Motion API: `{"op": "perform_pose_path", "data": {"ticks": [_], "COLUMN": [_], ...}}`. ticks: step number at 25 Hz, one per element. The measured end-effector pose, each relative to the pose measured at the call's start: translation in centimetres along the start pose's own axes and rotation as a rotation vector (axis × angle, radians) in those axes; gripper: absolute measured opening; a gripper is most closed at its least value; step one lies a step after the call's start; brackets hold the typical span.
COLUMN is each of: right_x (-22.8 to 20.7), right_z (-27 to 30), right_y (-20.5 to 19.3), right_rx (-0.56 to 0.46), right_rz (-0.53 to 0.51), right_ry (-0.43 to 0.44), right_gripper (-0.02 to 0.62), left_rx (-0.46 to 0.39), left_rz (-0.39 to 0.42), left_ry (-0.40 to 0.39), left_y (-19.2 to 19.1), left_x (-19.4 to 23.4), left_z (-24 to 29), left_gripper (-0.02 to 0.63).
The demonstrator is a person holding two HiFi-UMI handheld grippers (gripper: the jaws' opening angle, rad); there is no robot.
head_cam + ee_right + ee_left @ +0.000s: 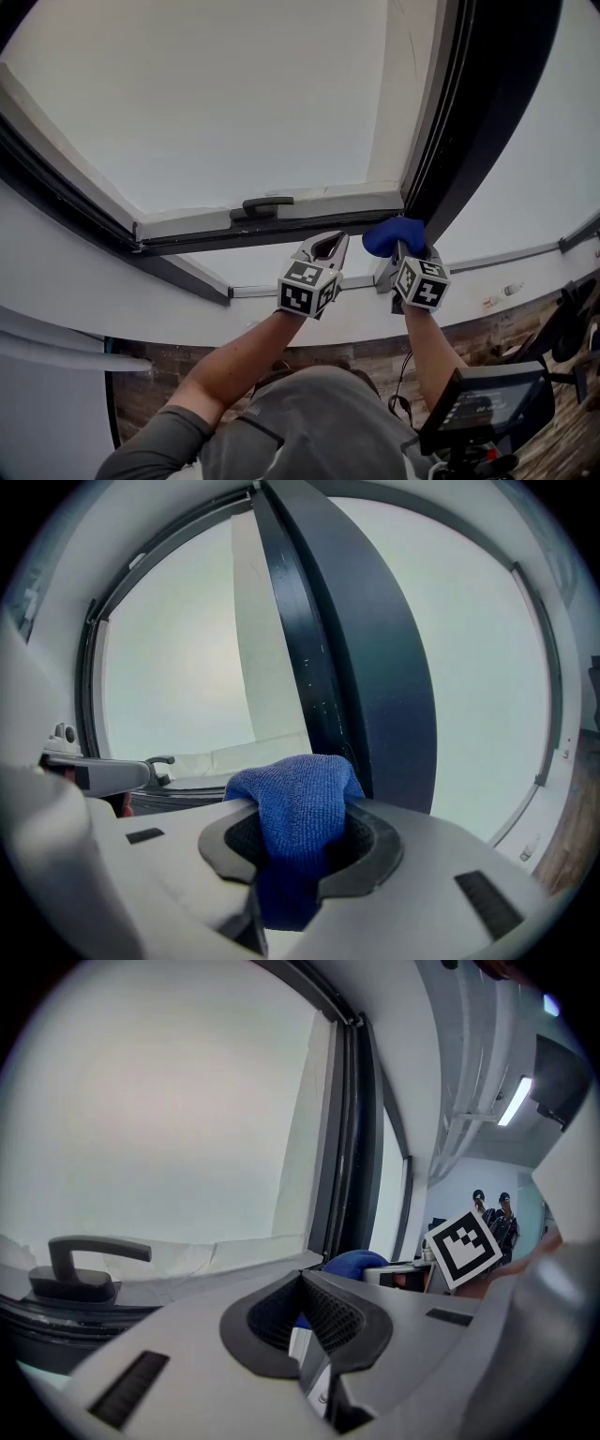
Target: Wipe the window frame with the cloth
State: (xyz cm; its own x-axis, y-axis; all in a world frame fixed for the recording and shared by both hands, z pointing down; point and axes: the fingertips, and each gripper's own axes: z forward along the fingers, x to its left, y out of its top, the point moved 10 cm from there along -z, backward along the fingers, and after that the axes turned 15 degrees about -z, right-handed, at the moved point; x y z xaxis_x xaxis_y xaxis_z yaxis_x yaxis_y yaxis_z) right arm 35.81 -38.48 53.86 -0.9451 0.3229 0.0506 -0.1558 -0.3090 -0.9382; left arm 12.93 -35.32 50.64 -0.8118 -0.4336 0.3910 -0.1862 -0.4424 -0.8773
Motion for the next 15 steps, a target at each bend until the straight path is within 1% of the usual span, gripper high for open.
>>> {"op": "perform_pose_path", "data": {"ticks": [4,7,9,12,15], "right_x": [-0.9,-0.8,-0.9,-0.7,-0.4], "right_z": [-0.8,-1.9,-2.8,-3.0,-2.5], "right_y": [-0.8,-1.2,-1.3,-1.1,-1.4], "right_rx": [0.027,0.054,0.057,0.059,0.073], "right_rz": [0.041,0.063,0.065,0.055,0.055], "right_ry": [-0.037,-0.069,-0.092,-0.130,-0.112], "right_gripper": [0.126,0.126,0.126,0.126,0.126], "left_rx": [0.041,0.064,0.055,0.038,0.039], "left_rz": [0.011,-0.027,-0.042,-0.033,-0.060], "left_ry": [-0.045,-0.054,-0.064,-0.090,-0.073], "left_y": [-0.3,-0.8,-0.8,-1.0,-1.1], "left_x": [-1.1,-1.0,-1.0,-0.3,0.4], "left_z": [0.4,-0.2,-0.6,-0.7,-0.5], "left_gripper": [0.009,0.009,0.009,0.009,0.009]}}
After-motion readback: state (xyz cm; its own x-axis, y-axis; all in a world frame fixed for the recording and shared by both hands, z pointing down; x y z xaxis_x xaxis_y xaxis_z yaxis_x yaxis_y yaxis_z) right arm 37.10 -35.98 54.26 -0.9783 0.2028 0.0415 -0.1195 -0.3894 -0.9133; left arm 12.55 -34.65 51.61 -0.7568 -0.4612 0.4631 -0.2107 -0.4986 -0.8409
